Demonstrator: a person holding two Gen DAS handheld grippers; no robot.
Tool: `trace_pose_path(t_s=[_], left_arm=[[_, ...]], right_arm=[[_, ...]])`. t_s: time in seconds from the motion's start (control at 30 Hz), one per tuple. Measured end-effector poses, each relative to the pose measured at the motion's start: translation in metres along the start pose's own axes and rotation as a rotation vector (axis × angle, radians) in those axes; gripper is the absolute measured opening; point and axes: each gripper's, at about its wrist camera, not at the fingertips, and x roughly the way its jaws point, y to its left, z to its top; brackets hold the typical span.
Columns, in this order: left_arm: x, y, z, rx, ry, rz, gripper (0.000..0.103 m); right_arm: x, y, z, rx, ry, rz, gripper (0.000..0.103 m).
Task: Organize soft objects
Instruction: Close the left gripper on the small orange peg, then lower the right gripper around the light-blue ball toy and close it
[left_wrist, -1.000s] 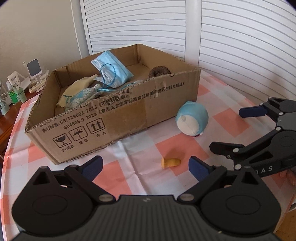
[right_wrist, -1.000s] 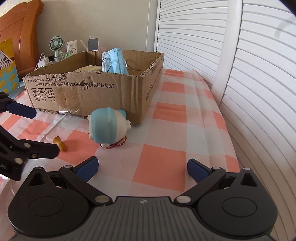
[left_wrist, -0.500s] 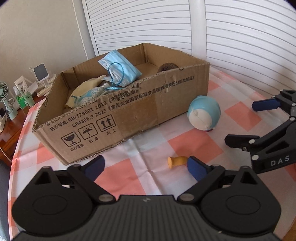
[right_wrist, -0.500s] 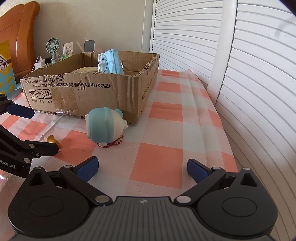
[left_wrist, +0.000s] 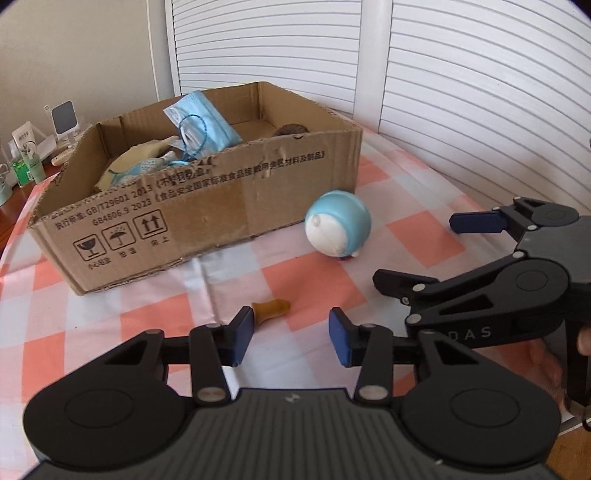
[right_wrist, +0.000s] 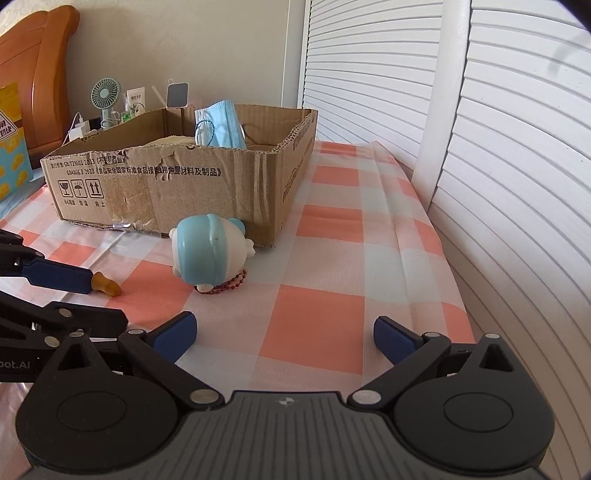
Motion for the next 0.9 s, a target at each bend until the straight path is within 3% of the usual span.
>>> trace_pose_path(t_s=[0.23, 0.5, 0.77, 0.9], left_arm=[[0.006, 0.007, 0.002, -0.020, -0.024, -0.014, 0.040], [0.005, 0.004, 0.002, -0.037, -0.036, 0.018, 0.021], [0.000, 0.013, -0.001, -0.011, -0.039, 0.004, 0.020], [-0.005, 0.025, -0.003, 0.001, -0.032, 0.014, 0.020]], right_arm=[[-0.002, -0.004, 0.000, -0.003, 0.010, 0.001, 0.103], [-0.006, -0.003, -0.002, -0.016, 0.013, -0.001, 0.103], [-0.007, 0.000, 0.001, -0.045, 0.019, -0.009, 0.103], [-0.003, 0.005, 0.006, -0.062, 0.047, 0.035, 0.103]])
